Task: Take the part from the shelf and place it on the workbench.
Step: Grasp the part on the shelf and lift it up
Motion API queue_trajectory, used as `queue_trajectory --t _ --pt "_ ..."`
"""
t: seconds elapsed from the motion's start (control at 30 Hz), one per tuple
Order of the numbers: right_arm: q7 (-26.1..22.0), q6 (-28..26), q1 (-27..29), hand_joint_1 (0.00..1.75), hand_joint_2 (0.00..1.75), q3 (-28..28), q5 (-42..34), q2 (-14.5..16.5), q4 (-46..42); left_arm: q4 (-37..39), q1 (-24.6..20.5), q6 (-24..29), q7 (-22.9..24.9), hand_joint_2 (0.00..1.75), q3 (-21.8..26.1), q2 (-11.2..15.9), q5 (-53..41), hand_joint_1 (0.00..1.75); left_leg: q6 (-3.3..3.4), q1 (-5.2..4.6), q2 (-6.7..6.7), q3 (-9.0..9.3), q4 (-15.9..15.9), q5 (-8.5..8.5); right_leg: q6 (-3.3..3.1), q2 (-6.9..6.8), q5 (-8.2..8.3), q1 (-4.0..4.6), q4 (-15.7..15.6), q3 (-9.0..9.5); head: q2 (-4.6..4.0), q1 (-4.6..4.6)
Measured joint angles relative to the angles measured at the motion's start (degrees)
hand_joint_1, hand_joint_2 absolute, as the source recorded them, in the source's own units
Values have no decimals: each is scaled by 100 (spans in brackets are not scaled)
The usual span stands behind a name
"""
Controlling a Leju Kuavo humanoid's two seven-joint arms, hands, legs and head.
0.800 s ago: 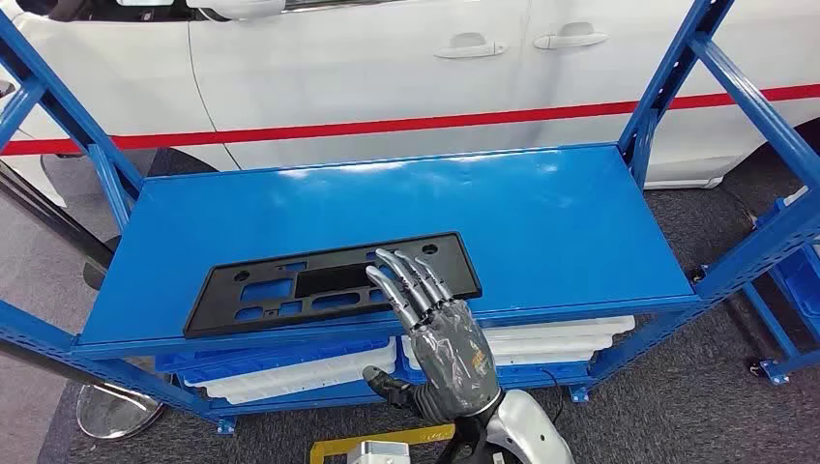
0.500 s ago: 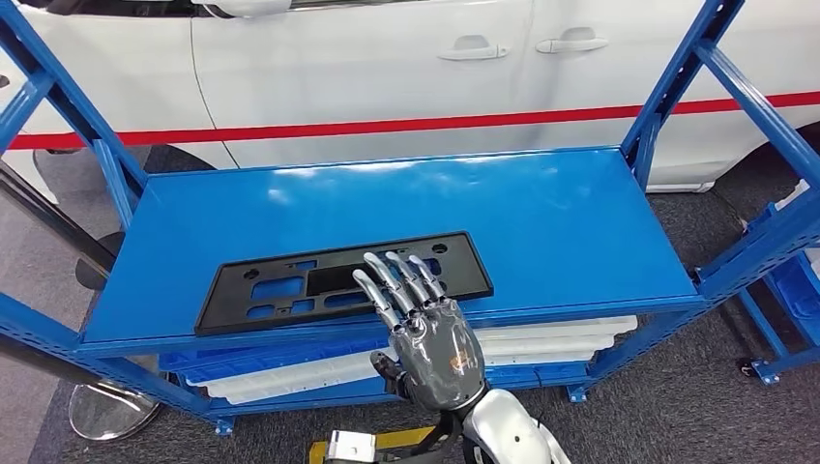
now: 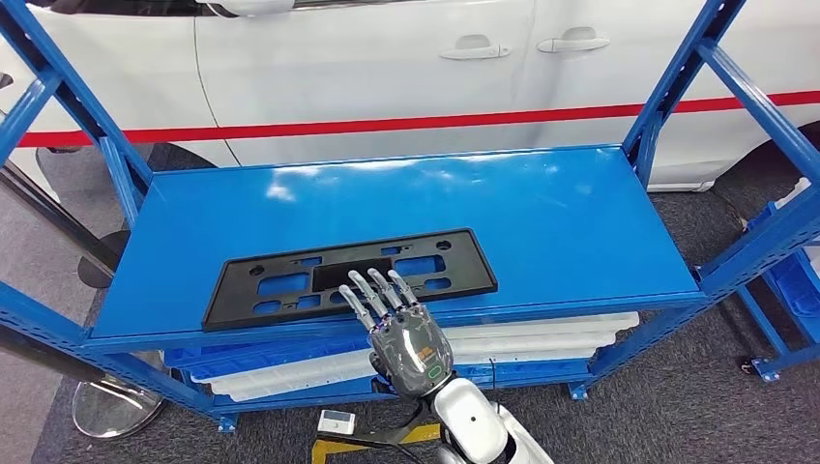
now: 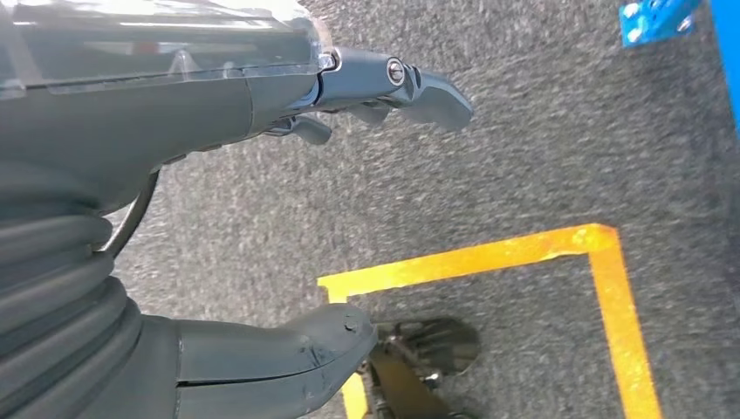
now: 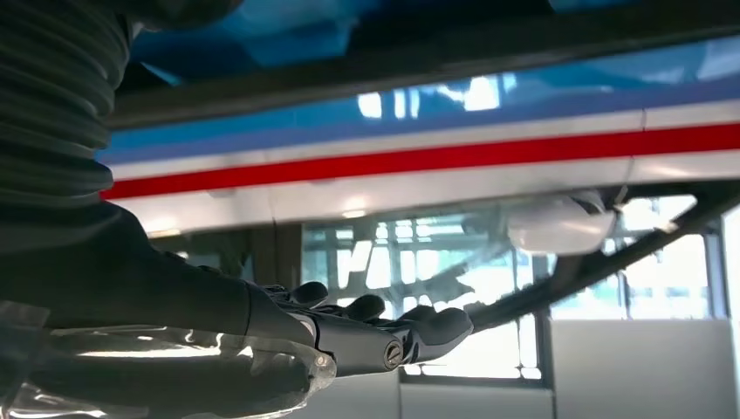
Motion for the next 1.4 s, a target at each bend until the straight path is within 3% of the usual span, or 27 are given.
queue_trajectory --t 0.07,0.1,0.2,0.23,0.27,0.3,0.37,0.43,0.53,0.6,0.7,0.73,0.77,0.8,0.87,0.93,1.0,1.1,1.17,1.23,1.27,1.3,1.4 --pt "-63 4 -50 0 175 -2 -69 74 248 0 -6 -25 76 175 -13 21 5 0 -65 10 1 -20 63 -65 -59 -2 37 -31 -59 23 0 0" --pt "-93 10 -83 0 175 -3 -97 117 365 0 -11 -43 97 175 -18 30 14 0 -99 17 1 -90 229 -179 -86 -8 56 -52 -92 35 0 -1" --pt "-162 38 -183 0 175 -10 -185 220 737 0 -20 -83 123 175 -30 40 34 0 -193 59 2 -563 1257 -688 -117 -26 70 -61 -117 41 0 -1" --pt "-182 49 -203 0 175 -20 -212 242 849 0 -21 -93 129 175 -35 43 37 0 -214 73 2 -688 1512 -753 -118 -28 68 -59 -113 40 0 -1" --pt "-200 56 -218 0 175 -32 -234 262 941 0 -20 -103 133 175 -44 46 39 0 -229 85 3 -724 1569 -706 -115 -27 64 -60 -108 42 0 -1" --pt "-221 56 -228 0 175 -44 -256 286 1015 0 -21 -112 134 175 -59 52 43 0 -238 98 4 -639 1379 -544 -106 -21 56 -65 -100 48 0 -2" --pt "-263 44 -241 0 175 -66 -287 337 1117 1 -24 -121 124 175 -91 64 47 0 -242 114 5 -267 610 -158 -63 -9 23 -69 -71 63 0 -2" --pt "-286 25 -251 0 175 -86 -300 371 1179 2 -28 -127 111 175 -112 68 53 0 -195 99 -9 -24 94 -6 0 0 -4 -58 -33 52 0 0" --pt "-296 3 -255 0 175 -117 -315 392 1230 2 -17 -150 104 175 -123 65 69 0 -73 79 -17 -6 9 -10 97 3 -9 -53 -37 44 0 0" --pt "-296 0 -257 0 175 -132 -334 413 1238 2 -14 -166 105 175 -127 62 77 0 20 93 -10 16 -28 5 149 0 -148 -60 155 -29 0 0" --pt "-295 1 -243 0 175 -144 -409 426 1238 2 -8 -177 116 175 -130 66 83 0 101 80 5 30 -40 -1 173 -3 -651 -60 1205 -545 0 0" --pt "-294 2 -233 0 175 -148 -438 426 1238 2 0 -180 121 175 -130 67 83 0 112 67 6 34 -39 -8 171 -4 -738 -58 1518 -718 0 1" --pt "-293 3 -224 0 175 -152 -463 425 1237 2 10 -184 126 175 -131 66 82 0 119 53 4 44 -37 -17 159 -4 -702 -54 1627 -798 0 1" --pt "-291 3 -219 0 175 -154 -485 426 1232 2 20 -186 131 175 -131 65 82 0 123 41 -1 62 -35 -28 136 -4 -554 -48 1505 -762 0 1" --pt "-289 2 -219 0 175 -159 -524 426 1206 2 34 -192 139 175 -134 54 81 0 119 21 -12 112 -35 -62 44 -4 -116 -13 751 -430 0 1" --pt "-285 1 -220 0 175 -166 -555 429 1167 2 37 -197 144 175 -136 35 82 0 83 0 -18 128 -24 -94 -41 -7 103 32 132 -152 0 1" --pt "-280 1 -216 0 175 -175 -582 434 1137 2 41 -200 151 175 -137 29 82 0 24 0 -15 124 -29 -111 -72 -2 99 60 0 -109 0 1" --pt "-280 -2 -213 0 175 -188 -596 457 1093 1 42 -202 158 175 -138 33 82 0 -73 9 -6 97 85 -222 -117 -2 115 4 -99 -35 0 -1" --pt "-280 -4 -214 0 175 -191 -603 475 1079 0 41 -203 161 175 -140 34 81 0 -137 31 -3 -170 653 -505 -153 -18 110 -17 -143 21 0 1" --pt "-271 -4 -202 0 175 -196 -624 482 1075 0 59 -205 167 175 -140 34 80 0 -193 61 -2 -591 1406 -761 -175 -20 86 -15 -140 42 0 0" --pt "-261 -4 -189 0 175 -199 -640 481 1063 0 71 -205 171 175 -139 37 80 0 -213 76 -2 -720 1590 -754 -175 -14 70 -15 -138 56 0 -1" --pt "-244 -4 -180 0 175 -204 -658 480 1044 0 81 -205 174 175 -139 41 80 0 -224 88 -1 -728 1523 -618 -166 -6 51 -18 -134 78 0 -2" --pt "-144 14 -212 0 175 -236 -696 477 978 0 84 -217 177 175 -139 68 72 0 -217 100 7 -283 433 17 -99 12 -37 -25 -98 165 0 -1"
